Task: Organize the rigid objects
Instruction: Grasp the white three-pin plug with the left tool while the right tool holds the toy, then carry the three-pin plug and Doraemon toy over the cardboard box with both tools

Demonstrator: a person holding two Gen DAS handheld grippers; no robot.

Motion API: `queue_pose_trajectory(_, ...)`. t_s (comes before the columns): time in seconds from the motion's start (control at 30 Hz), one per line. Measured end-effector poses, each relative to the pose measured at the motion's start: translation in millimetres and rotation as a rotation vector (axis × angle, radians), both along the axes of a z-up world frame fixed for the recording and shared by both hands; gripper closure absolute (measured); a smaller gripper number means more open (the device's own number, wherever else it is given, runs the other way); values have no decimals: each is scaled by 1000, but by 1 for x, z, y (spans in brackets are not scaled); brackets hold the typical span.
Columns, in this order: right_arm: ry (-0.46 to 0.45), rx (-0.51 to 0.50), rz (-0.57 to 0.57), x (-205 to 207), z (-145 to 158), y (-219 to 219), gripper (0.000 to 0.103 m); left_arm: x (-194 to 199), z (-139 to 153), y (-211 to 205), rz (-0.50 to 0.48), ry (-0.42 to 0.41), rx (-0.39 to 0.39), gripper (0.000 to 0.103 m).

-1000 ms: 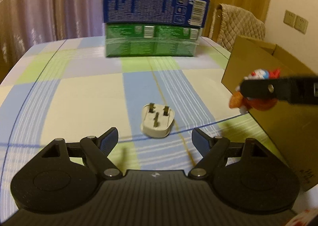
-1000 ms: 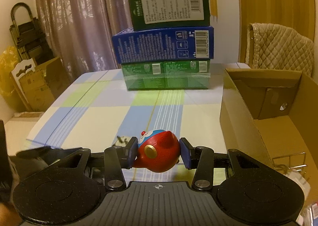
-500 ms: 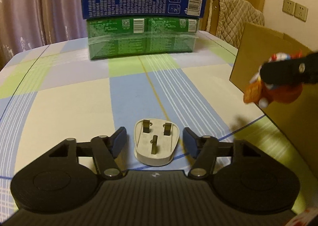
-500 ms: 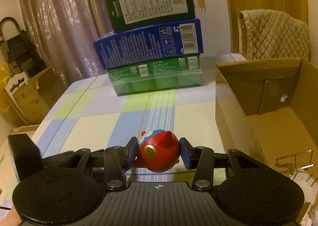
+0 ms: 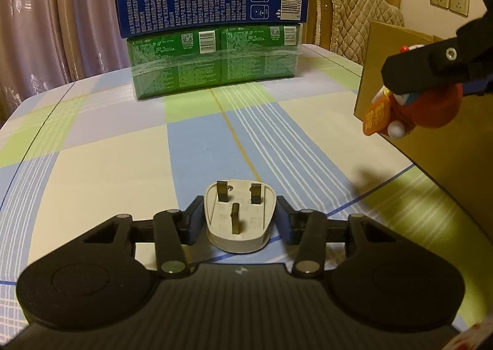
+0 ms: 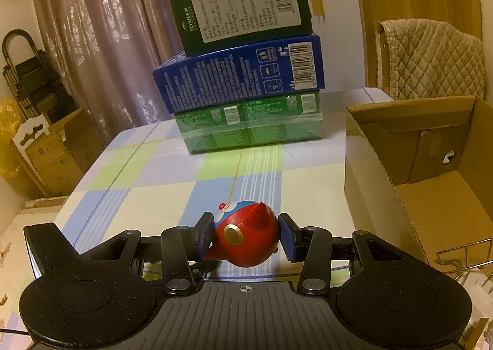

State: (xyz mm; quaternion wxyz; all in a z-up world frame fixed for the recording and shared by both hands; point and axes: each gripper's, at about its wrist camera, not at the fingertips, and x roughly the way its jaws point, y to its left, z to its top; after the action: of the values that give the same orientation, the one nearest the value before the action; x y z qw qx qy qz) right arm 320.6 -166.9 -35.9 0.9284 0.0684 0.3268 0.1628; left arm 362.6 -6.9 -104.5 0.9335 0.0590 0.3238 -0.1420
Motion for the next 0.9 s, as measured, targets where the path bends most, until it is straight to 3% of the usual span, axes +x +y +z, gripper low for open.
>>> queue_pose_trajectory(0.47,-36,24,-4,-5,18,2,61,-22,21,4,46,26,-5,61)
queue_pose_trajectory(0.9,-111,56,21,-42,59,1,61,-80,76,14,116,41,-77,61)
